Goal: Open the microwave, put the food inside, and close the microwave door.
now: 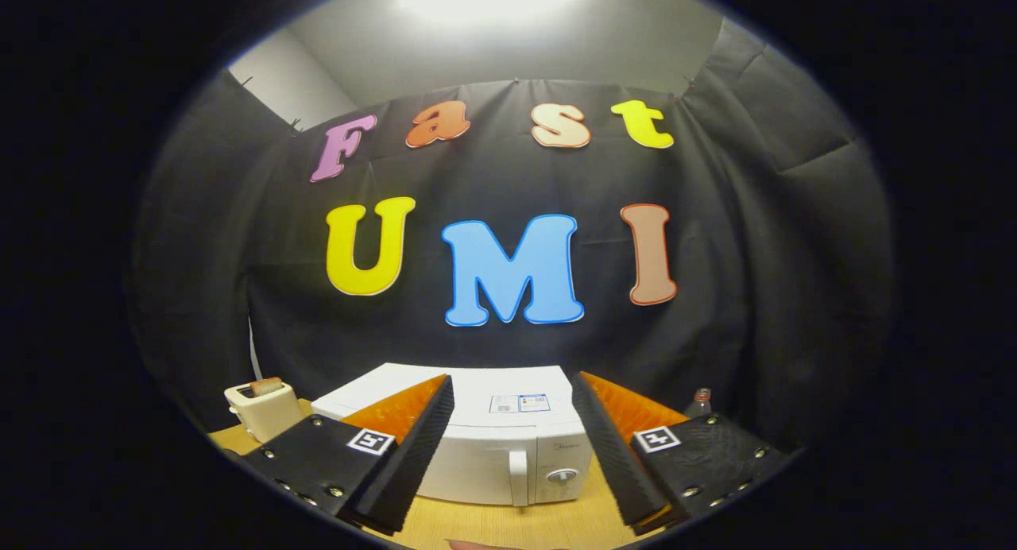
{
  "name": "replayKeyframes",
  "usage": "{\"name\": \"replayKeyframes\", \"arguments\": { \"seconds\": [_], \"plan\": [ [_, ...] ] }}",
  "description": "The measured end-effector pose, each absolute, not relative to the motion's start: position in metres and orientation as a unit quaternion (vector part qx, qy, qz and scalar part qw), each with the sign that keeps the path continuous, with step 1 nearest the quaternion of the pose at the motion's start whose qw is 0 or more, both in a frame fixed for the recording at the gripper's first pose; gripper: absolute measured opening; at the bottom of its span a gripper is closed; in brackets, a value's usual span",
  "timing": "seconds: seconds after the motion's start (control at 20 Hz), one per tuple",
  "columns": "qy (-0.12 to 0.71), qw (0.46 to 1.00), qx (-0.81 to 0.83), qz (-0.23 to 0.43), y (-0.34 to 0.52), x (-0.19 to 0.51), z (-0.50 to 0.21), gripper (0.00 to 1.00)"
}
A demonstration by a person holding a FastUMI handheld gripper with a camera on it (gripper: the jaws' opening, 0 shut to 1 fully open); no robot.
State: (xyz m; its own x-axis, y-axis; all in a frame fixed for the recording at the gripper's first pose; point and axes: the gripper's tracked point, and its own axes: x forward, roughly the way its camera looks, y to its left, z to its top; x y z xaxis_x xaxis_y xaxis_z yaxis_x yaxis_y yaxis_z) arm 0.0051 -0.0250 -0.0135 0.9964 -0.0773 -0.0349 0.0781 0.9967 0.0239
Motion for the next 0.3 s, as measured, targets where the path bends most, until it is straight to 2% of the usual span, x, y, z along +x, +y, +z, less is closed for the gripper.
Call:
{"name": "replayKeyframes", "arguments": {
  "seconds": [0.05,0.15,0.3],
  "plan": [
    [0.014,0.999,0.016,-0.025,-0.019,-0.001,-0.009,0.97],
    [0.009,1.0,0.03,0.001,-0.01,-0.011,-0.001,0.97],
    [-0.016,0.999,0.043,0.002,-0.019,-0.02,0.014,0.97]
  ]
}}
